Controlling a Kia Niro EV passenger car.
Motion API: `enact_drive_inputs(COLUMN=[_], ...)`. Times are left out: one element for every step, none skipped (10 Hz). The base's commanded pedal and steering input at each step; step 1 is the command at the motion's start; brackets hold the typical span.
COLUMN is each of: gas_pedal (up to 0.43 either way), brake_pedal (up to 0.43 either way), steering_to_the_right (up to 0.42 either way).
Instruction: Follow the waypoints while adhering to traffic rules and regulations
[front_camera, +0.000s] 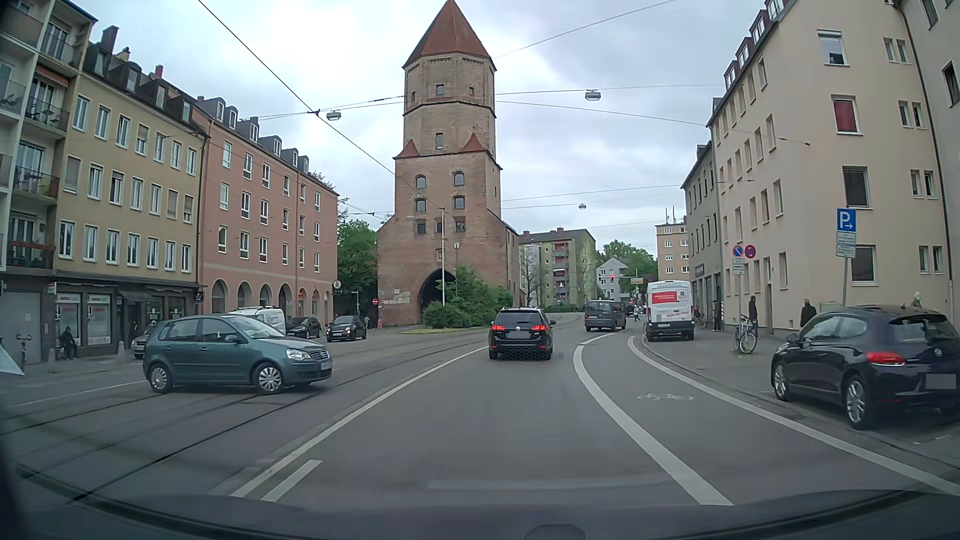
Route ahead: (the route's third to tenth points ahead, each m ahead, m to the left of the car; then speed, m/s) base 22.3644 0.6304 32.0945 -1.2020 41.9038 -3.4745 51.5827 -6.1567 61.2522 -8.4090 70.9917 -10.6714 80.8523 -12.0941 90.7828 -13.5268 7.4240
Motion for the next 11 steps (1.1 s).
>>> enact_drive_inputs(gas_pedal=[0.15, 0.138, 0.13, 0.13, 0.118, 0.118, 0.118, 0.138, 0.22, 0.248, 0.26], brake_pedal=[0.0, 0.0, 0.0, 0.0, 0.0, 0.0, 0.0, 0.0, 0.0, 0.0, 0.0], steering_to_the_right=[0.014, 0.014, 0.017, 0.023, 0.032, 0.037, 0.038, 0.038, 0.037, 0.036, 0.032])
